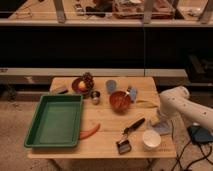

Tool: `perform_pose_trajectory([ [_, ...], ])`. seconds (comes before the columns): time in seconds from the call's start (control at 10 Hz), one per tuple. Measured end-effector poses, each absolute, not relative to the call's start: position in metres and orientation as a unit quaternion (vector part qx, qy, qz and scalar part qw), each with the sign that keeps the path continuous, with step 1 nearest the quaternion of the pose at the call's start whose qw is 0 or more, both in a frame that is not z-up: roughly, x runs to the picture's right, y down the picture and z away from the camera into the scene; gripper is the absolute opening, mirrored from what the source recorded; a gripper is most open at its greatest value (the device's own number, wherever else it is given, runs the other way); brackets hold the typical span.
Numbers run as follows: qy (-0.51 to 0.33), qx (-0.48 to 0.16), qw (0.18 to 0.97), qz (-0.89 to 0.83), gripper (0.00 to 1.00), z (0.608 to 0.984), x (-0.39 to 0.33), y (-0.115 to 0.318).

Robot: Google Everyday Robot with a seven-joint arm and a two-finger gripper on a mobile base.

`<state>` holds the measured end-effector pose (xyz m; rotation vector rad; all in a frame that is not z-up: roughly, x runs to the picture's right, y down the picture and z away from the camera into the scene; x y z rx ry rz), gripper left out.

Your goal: Place towel in plastic cup

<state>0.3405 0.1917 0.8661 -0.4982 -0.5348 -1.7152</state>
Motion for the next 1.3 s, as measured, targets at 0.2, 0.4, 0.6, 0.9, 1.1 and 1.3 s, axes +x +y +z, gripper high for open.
perform_pose_trajectory([
  [0.2, -0.229, -0.218, 0.596, -0.738, 0.03, 0.863, 0.345, 0.193],
  [0.4, -0.228, -0.223, 0.593, -0.739, 0.00, 0.863, 0.342, 0.194],
  [0.6, -0.233, -0.229, 0.595, -0.734, 0.00, 0.864, 0.338, 0.190],
  [0.9, -0.250, -0.209, 0.606, -0.725, 0.00, 0.846, 0.339, 0.167],
  [1.1, -0.251, -0.190, 0.606, -0.731, 0.00, 0.823, 0.325, 0.135],
  [1.3, -0.244, -0.167, 0.603, -0.741, 0.00, 0.787, 0.305, 0.093],
])
